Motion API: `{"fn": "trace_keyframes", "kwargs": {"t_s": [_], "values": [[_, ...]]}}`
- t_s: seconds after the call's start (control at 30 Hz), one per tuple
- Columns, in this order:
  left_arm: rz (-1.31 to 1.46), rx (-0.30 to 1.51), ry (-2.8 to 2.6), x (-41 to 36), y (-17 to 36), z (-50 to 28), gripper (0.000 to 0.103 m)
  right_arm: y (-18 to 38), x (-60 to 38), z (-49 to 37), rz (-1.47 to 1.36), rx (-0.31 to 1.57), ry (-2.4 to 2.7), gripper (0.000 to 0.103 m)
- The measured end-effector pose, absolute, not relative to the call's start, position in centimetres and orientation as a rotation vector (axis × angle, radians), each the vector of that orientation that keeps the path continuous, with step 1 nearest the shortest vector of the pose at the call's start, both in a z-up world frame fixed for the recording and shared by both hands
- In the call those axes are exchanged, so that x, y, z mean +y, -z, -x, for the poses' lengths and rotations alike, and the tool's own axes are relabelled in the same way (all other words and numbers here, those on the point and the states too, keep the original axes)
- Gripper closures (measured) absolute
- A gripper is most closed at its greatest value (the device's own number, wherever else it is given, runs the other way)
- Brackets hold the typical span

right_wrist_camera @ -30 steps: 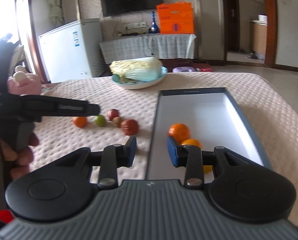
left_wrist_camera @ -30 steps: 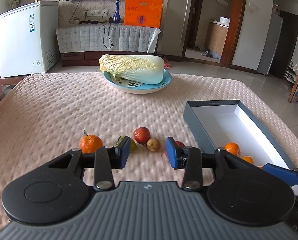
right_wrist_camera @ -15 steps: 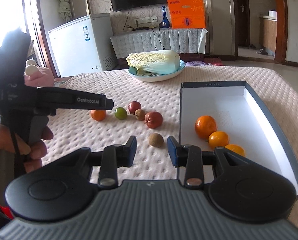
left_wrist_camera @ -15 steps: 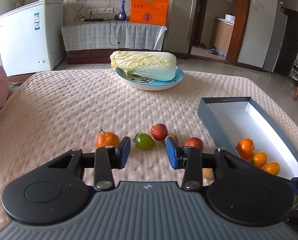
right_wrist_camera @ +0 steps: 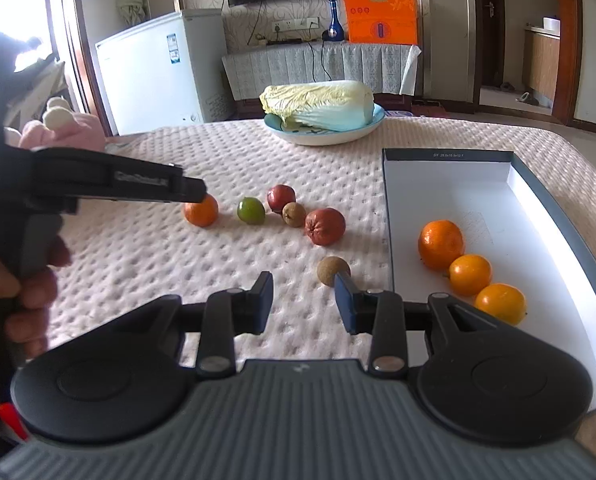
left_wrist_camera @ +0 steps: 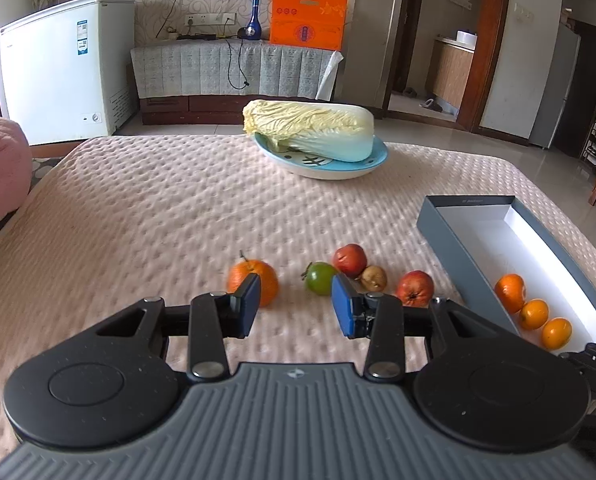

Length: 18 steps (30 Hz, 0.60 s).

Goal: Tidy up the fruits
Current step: 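Move both tools back toward the fruit lying on the bed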

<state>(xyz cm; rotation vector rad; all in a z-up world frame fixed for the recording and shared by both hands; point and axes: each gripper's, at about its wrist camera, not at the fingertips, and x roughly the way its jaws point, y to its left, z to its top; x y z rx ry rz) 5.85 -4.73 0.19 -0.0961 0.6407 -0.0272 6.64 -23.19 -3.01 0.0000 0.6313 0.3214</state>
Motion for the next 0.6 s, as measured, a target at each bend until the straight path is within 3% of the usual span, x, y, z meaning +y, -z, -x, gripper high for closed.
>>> {"fn": "trace_keyframes", "kwargs": {"t_s": [0.6], "values": [[0.090,0.657,0.052,-2.8,0.5,-5.1,0.053,5.7,-20.4,-10.3,0.081,0.678,-0.165,0.068]]}}
